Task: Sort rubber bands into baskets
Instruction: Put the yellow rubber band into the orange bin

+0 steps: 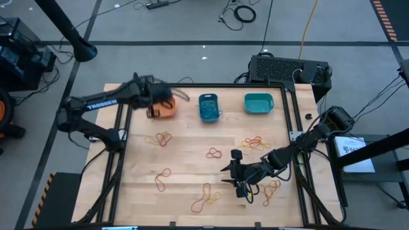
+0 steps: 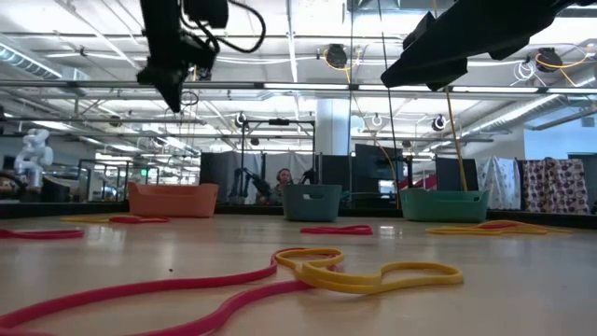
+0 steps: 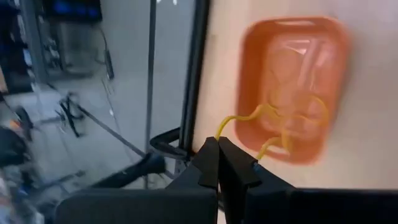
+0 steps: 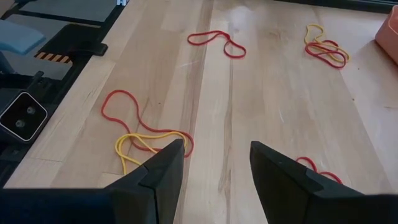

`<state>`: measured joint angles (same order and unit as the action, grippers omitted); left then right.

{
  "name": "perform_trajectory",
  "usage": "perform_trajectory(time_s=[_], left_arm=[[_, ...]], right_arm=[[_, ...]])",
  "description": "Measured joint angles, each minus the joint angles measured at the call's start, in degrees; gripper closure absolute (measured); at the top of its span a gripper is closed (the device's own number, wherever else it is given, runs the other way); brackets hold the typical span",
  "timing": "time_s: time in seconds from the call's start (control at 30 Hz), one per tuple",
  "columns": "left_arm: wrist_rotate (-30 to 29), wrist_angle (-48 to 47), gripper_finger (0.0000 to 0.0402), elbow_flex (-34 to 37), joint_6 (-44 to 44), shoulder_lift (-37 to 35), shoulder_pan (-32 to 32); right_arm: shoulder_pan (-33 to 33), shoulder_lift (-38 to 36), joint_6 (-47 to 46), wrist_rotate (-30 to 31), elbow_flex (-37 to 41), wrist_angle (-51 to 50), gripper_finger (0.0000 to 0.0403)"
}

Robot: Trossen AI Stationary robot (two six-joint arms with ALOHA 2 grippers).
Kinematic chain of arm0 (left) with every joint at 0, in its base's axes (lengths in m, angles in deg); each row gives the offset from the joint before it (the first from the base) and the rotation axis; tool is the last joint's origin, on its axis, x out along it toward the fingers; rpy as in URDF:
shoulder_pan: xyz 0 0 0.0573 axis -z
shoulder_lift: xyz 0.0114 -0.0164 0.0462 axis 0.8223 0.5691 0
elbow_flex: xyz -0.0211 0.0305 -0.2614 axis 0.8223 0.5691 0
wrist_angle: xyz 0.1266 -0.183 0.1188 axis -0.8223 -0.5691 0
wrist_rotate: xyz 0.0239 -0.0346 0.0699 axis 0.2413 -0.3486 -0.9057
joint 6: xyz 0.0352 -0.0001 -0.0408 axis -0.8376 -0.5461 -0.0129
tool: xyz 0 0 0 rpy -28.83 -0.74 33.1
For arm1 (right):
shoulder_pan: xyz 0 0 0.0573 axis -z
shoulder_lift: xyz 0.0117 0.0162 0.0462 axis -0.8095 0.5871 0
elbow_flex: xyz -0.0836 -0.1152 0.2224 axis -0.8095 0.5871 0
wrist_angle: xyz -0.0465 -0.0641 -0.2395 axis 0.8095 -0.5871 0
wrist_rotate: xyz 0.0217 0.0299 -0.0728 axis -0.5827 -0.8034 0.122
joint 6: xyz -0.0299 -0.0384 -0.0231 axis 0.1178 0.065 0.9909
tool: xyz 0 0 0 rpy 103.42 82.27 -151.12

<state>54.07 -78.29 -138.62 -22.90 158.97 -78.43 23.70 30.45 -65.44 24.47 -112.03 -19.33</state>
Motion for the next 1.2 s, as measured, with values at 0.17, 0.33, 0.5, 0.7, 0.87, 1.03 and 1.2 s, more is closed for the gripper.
perform_trajectory(time_s=[0.17, 0.33, 0.5, 0.7, 0.87, 1.03, 1.2], left_arm=[[9.2, 8.1, 0.0400, 0.0, -1.1, 0.4, -9.1], [19.3, 10.4, 0.0400, 0.0, -0.8, 2.0, -13.4], [19.5, 10.2, 0.0400, 0.1, -0.7, 4.4, -14.4], [18.3, 9.8, 0.0400, 0.1, -0.7, 7.2, -14.5], [17.6, 9.1, 0.0400, 0.1, 1.8, 7.8, -14.4], [16.8, 7.8, 0.0380, 0.1, 2.4, 7.8, -14.4], [14.3, 5.8, 0.0332, 0.1, 5.3, 7.8, -14.4]], right_arm=[[0.0, 0.0, 0.2, 0.0, 0.0, -0.1, 0.0225], [0.0, 0.0, 1.1, 0.0, 0.0, -0.4, 0.0225], [0.0, 0.0, 1.1, 0.0, 0.0, -0.4, 0.0225], [0.0, 0.0, 1.1, 0.0, 0.0, -0.4, 0.0225], [0.0, 0.0, 1.7, 0.0, 0.0, -0.4, 0.0225], [0.0, 0.0, 0.1, 0.0, 0.0, -0.4, 0.0225], [0.0, 0.0, -1.9, -0.1, 0.0, -0.4, 0.0225]])
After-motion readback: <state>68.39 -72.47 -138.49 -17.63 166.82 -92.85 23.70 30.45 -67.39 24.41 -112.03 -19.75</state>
